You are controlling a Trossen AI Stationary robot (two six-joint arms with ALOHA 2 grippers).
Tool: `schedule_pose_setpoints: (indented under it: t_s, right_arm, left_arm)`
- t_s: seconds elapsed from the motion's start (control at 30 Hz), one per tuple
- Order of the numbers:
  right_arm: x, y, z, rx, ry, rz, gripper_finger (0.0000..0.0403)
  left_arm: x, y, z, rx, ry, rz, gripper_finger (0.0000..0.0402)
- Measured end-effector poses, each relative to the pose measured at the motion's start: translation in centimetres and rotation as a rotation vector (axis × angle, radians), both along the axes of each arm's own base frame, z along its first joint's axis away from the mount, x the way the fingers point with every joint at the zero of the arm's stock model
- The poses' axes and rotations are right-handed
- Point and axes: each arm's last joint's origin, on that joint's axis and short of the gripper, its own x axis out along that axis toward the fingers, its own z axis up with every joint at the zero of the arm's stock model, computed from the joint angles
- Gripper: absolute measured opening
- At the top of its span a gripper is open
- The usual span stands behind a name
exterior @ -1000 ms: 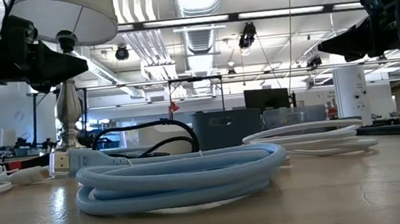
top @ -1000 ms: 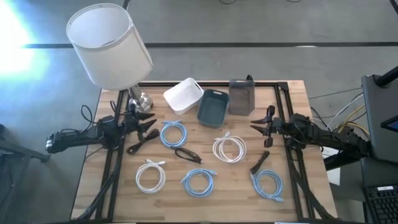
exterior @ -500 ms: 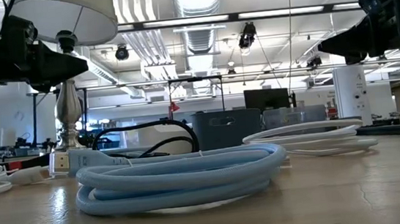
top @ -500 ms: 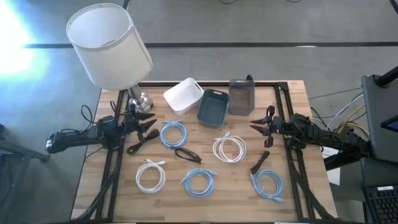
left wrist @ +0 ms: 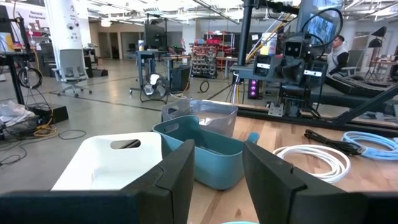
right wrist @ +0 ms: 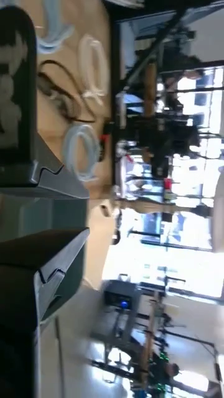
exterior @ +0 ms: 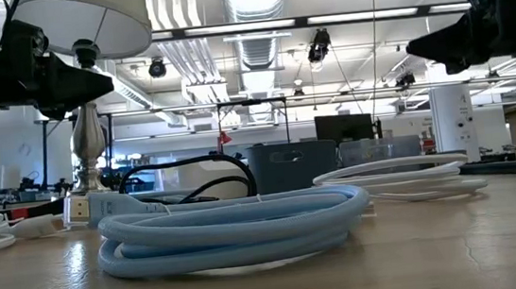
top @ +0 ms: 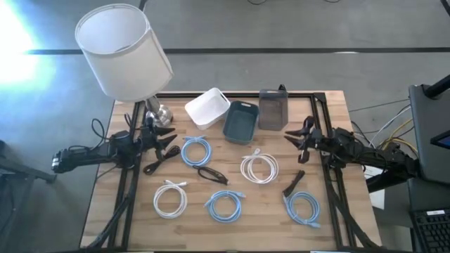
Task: Pick & Place USB Port
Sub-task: Put the top blue cable into the white bin
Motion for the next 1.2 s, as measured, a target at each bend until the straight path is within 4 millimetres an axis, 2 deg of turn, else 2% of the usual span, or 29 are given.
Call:
schedule_pose_setpoints:
  t_s: [0.13, 0.23, 0.37, 0.67, 0.8, 1.07, 1.2]
  right_arm:
    - [0.0, 0.0, 0.3, 0.089, -0.051, 0.009, 0.0067]
    - [0.0, 0.0, 0.3, 0.093, -0.057, 0.01, 0.0067]
    - [0.0, 0.0, 0.3, 0.19, -0.079, 0.019, 0.008]
    - [-0.2, -0.2, 0.7, 0.183, -0.129, -0.072, 0.0126]
    - [-0.2, -0.4, 0.7, 0.199, -0.138, -0.115, 0.0141]
    - [-0.3, -0.4, 1.1, 0.17, -0.167, -0.114, 0.0141]
    - [-0.3, -0.4, 1.5, 0.113, -0.193, -0.119, 0.0135]
  left_arm:
    - [0.0, 0.0, 0.1, -0.033, -0.02, 0.003, 0.014]
    - [0.0, 0.0, 0.4, -0.134, -0.101, -0.001, 0.014]
    - [0.0, 0.0, 0.5, -0.264, -0.164, -0.007, 0.014]
    - [0.0, 0.0, 0.5, -0.269, -0.165, -0.012, 0.014]
    - [0.0, 0.1, 0.5, -0.203, -0.14, 0.019, 0.014]
    - [0.0, 0.1, 0.5, -0.184, -0.133, 0.021, 0.014]
    - [0.2, -0.1, 0.4, -0.228, -0.129, -0.052, 0.014]
